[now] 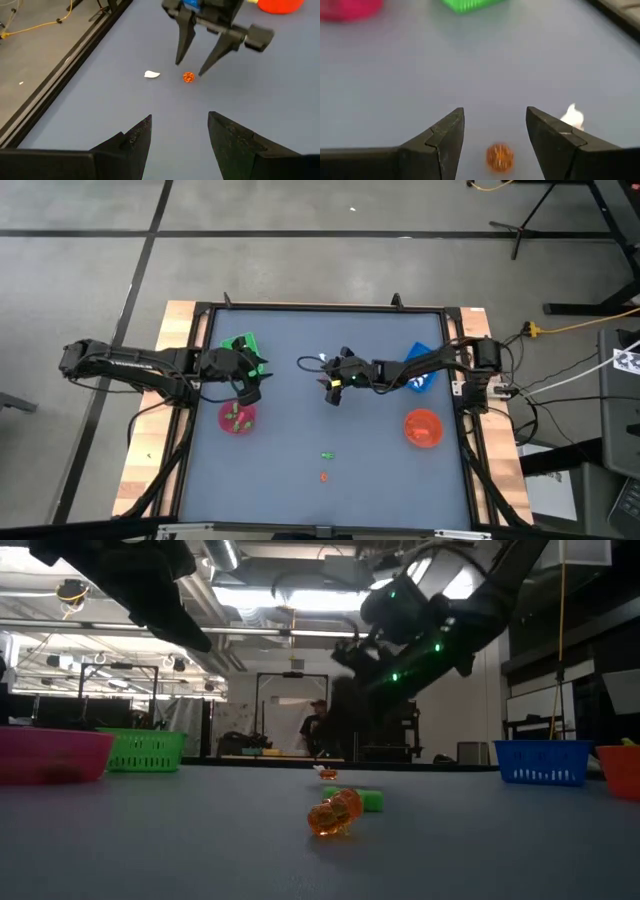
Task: Sort Halloween decoration
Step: Put the small orange pumpkin toy into the transparent orange bowl
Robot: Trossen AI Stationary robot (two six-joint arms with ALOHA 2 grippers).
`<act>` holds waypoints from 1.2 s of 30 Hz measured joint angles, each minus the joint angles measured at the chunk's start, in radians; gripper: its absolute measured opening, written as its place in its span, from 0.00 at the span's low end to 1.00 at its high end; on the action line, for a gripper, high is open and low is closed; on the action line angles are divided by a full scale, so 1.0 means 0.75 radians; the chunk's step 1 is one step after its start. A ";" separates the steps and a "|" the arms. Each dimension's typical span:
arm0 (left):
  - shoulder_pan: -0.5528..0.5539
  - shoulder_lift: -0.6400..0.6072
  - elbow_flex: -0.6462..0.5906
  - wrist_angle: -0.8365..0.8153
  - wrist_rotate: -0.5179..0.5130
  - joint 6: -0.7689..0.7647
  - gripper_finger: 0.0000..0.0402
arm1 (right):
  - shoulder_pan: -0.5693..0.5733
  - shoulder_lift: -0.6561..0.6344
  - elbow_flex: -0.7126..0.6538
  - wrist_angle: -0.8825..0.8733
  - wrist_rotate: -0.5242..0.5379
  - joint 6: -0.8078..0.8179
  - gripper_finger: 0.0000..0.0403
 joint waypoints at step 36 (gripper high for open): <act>0.000 0.002 -0.001 0.012 0.003 -0.004 0.44 | 0.000 0.154 0.004 -0.040 0.072 0.009 0.53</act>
